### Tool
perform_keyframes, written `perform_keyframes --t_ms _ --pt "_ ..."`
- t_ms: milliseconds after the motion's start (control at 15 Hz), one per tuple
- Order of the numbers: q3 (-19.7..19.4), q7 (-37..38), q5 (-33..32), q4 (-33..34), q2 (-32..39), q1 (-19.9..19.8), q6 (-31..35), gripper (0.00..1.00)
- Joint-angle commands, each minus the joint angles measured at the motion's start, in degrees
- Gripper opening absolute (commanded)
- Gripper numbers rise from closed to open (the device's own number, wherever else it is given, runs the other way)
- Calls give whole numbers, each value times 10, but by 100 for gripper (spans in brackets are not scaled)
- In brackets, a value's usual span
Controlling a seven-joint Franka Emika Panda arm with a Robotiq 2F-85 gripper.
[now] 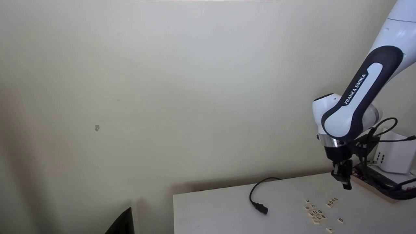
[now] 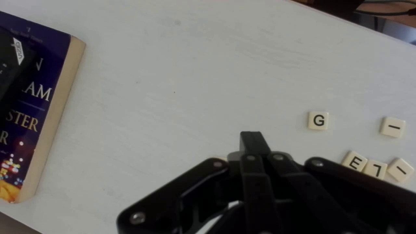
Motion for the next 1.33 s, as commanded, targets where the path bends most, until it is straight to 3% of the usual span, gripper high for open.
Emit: perform_keyframes --t_ms 0,67,200,867,1133,1267 --pt "1 6 24 -28 -35 -8 -2 1" --pt "2 6 28 -30 -37 -10 1 27" --pt "5 4 39 -36 -44 -14 4 33" --pt "3 3 66 -59 -76 -22 13 100" --pt "7 -5 78 -73 -92 -27 17 100" --pt "-1 2 60 -46 -67 -17 6 100"
